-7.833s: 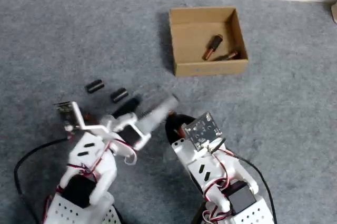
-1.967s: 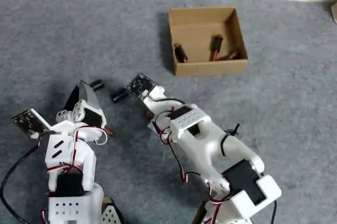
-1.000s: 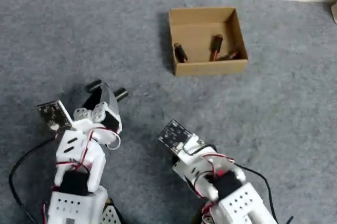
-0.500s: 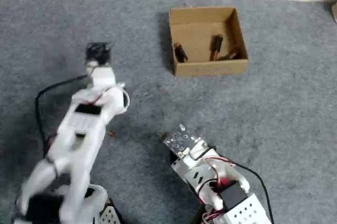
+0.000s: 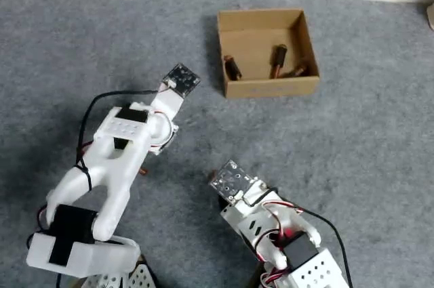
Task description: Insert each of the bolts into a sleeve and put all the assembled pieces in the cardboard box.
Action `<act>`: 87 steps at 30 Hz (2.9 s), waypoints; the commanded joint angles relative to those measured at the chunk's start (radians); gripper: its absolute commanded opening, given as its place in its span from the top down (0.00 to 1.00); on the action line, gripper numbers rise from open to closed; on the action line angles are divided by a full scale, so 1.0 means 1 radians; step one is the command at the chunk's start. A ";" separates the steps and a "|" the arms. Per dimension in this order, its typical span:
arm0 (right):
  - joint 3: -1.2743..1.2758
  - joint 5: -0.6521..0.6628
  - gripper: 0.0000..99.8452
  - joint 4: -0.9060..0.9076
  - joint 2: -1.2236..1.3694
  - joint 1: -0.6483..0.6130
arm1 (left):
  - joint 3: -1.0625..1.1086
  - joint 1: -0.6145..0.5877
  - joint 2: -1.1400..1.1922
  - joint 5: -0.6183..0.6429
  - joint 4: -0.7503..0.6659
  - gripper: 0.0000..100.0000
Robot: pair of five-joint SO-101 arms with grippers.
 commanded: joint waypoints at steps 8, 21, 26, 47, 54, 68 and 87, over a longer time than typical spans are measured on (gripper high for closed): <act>0.002 0.014 0.99 0.002 -0.010 -0.004 | -0.042 -0.099 0.002 -0.089 -0.026 0.88; 0.002 0.017 0.99 0.002 -0.010 -0.004 | -0.320 -0.107 0.303 -0.091 0.121 0.88; 0.002 0.017 0.99 0.002 -0.010 -0.004 | -0.371 -0.107 0.346 -0.091 0.175 0.88; -0.008 0.014 0.99 0.002 -0.019 0.154 | -0.111 0.104 0.180 -0.269 0.180 1.00; -0.091 -0.115 0.99 0.002 -0.021 0.278 | 0.317 0.163 -0.461 -0.178 -0.025 1.00; -0.285 -0.399 0.99 -0.128 -0.102 0.288 | 0.783 0.248 -1.696 0.112 0.055 1.00; -0.320 -0.733 1.00 -0.404 -0.101 0.363 | 0.911 0.555 -1.698 0.210 -0.110 1.00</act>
